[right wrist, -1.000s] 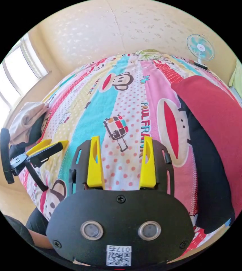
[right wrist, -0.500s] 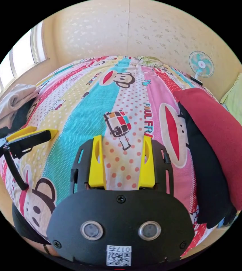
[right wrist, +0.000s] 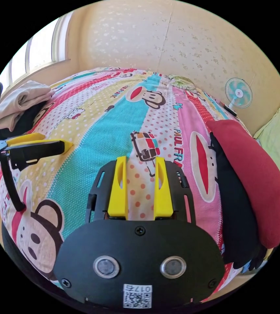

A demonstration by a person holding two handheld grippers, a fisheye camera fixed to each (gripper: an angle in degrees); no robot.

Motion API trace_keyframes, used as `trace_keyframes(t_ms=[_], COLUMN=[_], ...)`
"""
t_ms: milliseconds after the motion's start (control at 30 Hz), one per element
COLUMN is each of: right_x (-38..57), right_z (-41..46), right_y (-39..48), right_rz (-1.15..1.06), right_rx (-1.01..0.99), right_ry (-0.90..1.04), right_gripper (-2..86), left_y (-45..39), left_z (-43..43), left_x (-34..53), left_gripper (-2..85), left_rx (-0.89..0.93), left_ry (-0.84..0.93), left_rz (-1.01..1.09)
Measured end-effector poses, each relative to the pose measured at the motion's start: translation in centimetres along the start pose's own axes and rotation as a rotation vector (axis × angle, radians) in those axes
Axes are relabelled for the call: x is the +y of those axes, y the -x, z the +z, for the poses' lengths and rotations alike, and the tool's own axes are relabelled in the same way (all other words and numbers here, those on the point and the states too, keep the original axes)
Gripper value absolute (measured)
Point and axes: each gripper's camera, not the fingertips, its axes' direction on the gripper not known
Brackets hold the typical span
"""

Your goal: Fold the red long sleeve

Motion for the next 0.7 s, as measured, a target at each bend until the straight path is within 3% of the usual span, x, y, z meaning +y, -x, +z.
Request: trace_keyframes(t_ms=[700], right_x=[0.3], right_z=[2.8], right_y=[-1.9], right_rz=[0.018], right_rx=[-0.033], right_ry=[-0.006], right_gripper=[12.8], left_y=[0.2], left_z=[-0.1], left_x=[0.5], left_gripper=[23.0], left_rx=[0.010], left_ry=[-0.014], left_rz=[-0.004])
